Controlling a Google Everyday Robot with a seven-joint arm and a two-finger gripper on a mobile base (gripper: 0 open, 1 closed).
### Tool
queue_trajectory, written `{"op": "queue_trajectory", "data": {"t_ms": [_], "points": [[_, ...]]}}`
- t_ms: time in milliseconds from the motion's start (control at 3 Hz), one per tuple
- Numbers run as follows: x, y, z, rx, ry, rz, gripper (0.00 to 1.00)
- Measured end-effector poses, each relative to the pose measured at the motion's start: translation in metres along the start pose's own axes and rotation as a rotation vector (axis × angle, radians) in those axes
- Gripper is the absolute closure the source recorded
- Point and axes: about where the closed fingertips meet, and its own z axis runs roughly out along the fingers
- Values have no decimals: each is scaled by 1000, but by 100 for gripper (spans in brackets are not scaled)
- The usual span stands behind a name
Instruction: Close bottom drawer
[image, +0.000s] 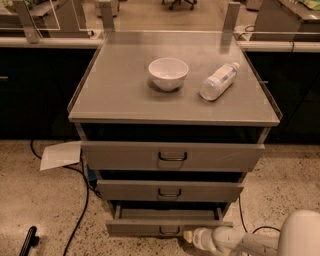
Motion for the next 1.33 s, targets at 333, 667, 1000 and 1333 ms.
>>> {"op": "queue_trajectory", "data": {"t_ms": [333, 667, 1000, 1333], "points": [[-19, -13, -6, 53, -40, -15, 100], [-36, -28, -11, 106, -74, -13, 100], [-37, -28, -11, 106, -74, -13, 100], [-56, -40, -4, 133, -115, 5, 100]]}}
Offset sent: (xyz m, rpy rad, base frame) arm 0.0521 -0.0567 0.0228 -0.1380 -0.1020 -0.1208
